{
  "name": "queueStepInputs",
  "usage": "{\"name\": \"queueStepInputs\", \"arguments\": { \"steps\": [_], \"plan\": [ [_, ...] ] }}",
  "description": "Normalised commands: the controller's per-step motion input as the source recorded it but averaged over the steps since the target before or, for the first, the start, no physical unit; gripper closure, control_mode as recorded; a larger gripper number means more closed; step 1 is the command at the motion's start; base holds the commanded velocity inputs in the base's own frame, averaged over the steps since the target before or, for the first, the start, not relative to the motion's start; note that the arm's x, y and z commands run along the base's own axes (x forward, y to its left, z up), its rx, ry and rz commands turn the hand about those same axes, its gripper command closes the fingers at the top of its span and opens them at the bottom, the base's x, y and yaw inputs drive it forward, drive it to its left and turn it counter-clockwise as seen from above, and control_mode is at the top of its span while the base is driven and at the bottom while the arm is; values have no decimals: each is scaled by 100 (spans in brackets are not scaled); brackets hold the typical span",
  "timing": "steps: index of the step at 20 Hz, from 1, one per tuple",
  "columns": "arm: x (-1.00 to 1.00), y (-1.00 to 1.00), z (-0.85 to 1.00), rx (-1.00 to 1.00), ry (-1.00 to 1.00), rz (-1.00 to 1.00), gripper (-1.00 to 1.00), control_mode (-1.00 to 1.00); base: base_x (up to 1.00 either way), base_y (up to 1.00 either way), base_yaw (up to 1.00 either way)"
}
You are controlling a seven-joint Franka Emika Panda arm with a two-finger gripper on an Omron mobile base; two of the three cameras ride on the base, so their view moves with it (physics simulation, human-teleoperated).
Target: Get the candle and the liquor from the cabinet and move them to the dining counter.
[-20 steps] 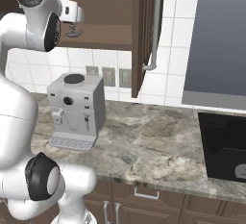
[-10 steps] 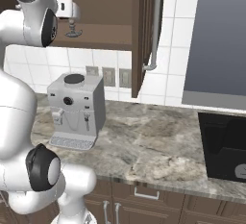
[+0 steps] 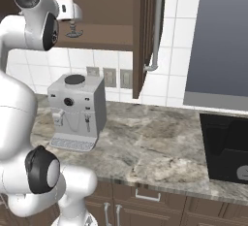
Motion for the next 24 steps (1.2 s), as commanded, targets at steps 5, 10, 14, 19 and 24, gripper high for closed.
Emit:
{"name": "queueStepInputs", "arguments": {
  "steps": [5, 10, 14, 19, 24],
  "plan": [
    [42, 0, 0, 0, 3, 0, -100, -100, 0, 0, 0],
    [48, 0, 0, 0, 2, -2, -100, -100, 0, 0, 0],
    [50, 0, 0, 0, 0, -1, -100, -100, 0, 0, 0],
    [42, 5, 0, 0, 3, 0, -100, -100, 0, 0, 0],
    [38, 8, 0, 0, 4, 0, -100, -100, 0, 0, 0]
  ]
}}
